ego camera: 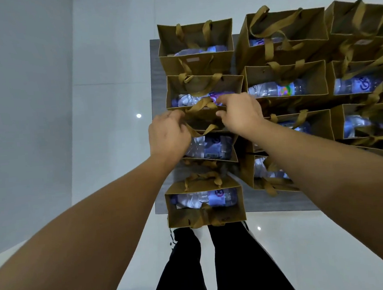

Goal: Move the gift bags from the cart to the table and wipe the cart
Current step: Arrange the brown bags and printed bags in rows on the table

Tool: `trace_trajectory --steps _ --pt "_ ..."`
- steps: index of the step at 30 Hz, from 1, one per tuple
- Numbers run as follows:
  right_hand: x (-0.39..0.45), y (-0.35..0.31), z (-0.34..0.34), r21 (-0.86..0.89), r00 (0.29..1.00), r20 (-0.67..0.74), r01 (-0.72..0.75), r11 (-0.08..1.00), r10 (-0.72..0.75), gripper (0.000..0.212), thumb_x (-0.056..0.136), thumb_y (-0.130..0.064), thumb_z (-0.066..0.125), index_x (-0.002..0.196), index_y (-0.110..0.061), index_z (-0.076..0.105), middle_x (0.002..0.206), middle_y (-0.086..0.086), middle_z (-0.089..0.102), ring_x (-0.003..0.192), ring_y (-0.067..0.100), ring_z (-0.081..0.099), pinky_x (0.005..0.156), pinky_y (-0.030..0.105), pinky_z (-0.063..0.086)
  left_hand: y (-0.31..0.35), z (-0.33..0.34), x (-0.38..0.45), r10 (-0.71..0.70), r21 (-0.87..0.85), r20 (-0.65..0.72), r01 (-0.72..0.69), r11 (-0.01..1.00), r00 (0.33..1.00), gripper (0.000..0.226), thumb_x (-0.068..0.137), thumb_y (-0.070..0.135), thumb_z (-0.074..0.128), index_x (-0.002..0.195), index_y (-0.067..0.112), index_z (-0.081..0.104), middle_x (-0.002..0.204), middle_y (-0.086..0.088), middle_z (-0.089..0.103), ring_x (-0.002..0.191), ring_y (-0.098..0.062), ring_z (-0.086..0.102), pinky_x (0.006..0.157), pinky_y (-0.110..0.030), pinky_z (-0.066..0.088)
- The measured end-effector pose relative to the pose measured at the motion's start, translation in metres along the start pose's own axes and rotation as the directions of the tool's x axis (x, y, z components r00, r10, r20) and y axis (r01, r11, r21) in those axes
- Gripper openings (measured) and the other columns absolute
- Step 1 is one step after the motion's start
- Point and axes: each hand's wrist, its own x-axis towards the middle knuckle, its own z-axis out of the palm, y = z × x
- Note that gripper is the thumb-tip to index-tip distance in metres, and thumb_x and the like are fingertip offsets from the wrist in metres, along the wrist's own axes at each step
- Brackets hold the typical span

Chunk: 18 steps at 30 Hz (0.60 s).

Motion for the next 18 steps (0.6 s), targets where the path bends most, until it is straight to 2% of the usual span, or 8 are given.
trace_trajectory --steps 2,5,9,12,13,15,17,18 --pt "0.010 0.000 -0.001 0.022 0.999 0.038 -0.027 0.999 0.026 0.028 0.102 -0.032 0.056 0.127 -0.026 0.067 0.119 0.007 0.068 0.114 0.029 0.059 0.085 0.038 0.047 0.001 0.000 0.002 -0.018 -0.018 -0.007 0.018 1.000 1.000 0.034 0.096 0.014 0.053 0.127 0.017 0.066 0.126 -0.007 0.064 0.117 -0.025 0.053 0.101 -0.038 0.047" --pt "0.023 0.000 -0.010 0.035 0.999 0.015 -0.048 0.998 0.048 0.028 0.103 -0.033 0.054 0.127 -0.027 0.067 0.119 0.006 0.068 0.117 0.030 0.058 0.087 0.037 0.045 -0.002 -0.001 0.010 -0.062 -0.015 0.026 0.063 0.998 0.998 0.037 0.097 0.014 0.055 0.132 0.019 0.063 0.132 -0.006 0.061 0.123 -0.025 0.052 0.106 -0.039 0.046" --pt "0.030 0.001 -0.020 0.035 0.998 0.065 -0.011 0.999 0.009 0.027 0.101 -0.034 0.057 0.123 -0.028 0.070 0.118 0.004 0.068 0.114 0.029 0.059 0.088 0.037 0.046 -0.006 -0.003 0.016 -0.109 -0.021 0.042 0.110 0.994 0.993 0.036 0.095 0.012 0.054 0.127 0.018 0.067 0.124 -0.005 0.067 0.115 -0.023 0.058 0.099 -0.036 0.050" --pt "0.026 -0.001 -0.015 -0.021 0.993 0.076 0.095 0.995 -0.093 0.028 0.099 -0.034 0.056 0.124 -0.026 0.066 0.112 0.005 0.069 0.104 0.027 0.062 0.084 0.037 0.050 -0.005 -0.006 0.016 -0.136 -0.041 0.067 0.139 0.989 0.988 0.032 0.096 0.012 0.053 0.124 0.018 0.070 0.120 -0.004 0.069 0.107 -0.022 0.062 0.095 -0.034 0.052" --pt "0.023 -0.003 -0.011 -0.062 0.990 0.052 0.131 0.989 -0.128 0.033 0.099 -0.036 0.056 0.130 -0.025 0.060 0.114 0.006 0.067 0.103 0.028 0.063 0.083 0.038 0.051 -0.005 -0.007 0.017 -0.145 -0.042 0.075 0.149 0.988 0.987 0.032 0.097 0.012 0.054 0.124 0.019 0.070 0.120 -0.004 0.068 0.107 -0.021 0.062 0.095 -0.034 0.052" --pt "0.020 -0.011 -0.004 -0.117 0.986 0.042 0.168 0.979 -0.164 0.060 0.095 -0.043 0.061 0.147 -0.025 0.038 0.129 0.010 0.057 0.105 0.031 0.062 0.083 0.042 0.054 -0.003 -0.009 0.021 -0.158 -0.047 0.076 0.162 0.986 0.985 0.032 0.096 0.011 0.054 0.122 0.020 0.071 0.119 -0.003 0.068 0.106 -0.020 0.062 0.091 -0.030 0.051" --pt "0.023 -0.021 0.000 -0.173 0.983 0.100 0.169 0.970 -0.154 0.091 0.090 -0.048 0.068 0.158 -0.029 0.011 0.138 0.014 0.045 0.107 0.032 0.061 0.081 0.043 0.055 -0.003 -0.013 0.027 -0.154 -0.057 0.064 0.158 0.986 0.986 0.031 0.094 0.011 0.054 0.118 0.020 0.072 0.115 -0.003 0.069 0.101 -0.019 0.061 0.085 -0.026 0.049" --pt "0.026 -0.025 0.001 -0.192 0.981 0.139 0.160 0.968 -0.135 0.099 0.088 -0.050 0.070 0.159 -0.031 0.003 0.138 0.016 0.044 0.109 0.033 0.061 0.082 0.044 0.054 -0.002 -0.015 0.030 -0.149 -0.062 0.063 0.153 0.986 0.987 0.031 0.094 0.011 0.054 0.117 0.021 0.072 0.113 -0.002 0.069 0.100 -0.018 0.061 0.084 -0.026 0.049"
